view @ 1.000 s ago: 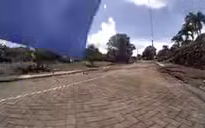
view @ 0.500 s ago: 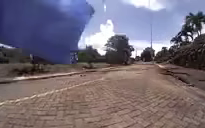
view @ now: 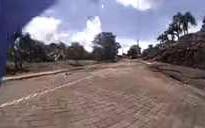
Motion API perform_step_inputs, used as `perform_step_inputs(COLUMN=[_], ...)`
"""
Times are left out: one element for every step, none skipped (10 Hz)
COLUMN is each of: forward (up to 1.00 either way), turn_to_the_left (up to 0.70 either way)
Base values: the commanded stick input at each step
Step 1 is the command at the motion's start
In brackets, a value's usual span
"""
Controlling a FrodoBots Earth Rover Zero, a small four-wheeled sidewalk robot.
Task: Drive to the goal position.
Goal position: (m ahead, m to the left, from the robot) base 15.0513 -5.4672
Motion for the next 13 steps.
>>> perform_step_inputs(forward=[0.70,0.70,0.70,0.70,0.70,0.70,0.70,0.70,0.70,0.70,0.70,0.70,0.70], turn_to_the_left=[-0.27,-0.25,-0.12,0.00,0.00,0.00,0.00,0.00,0.07,0.18,0.10,0.27,0.27])
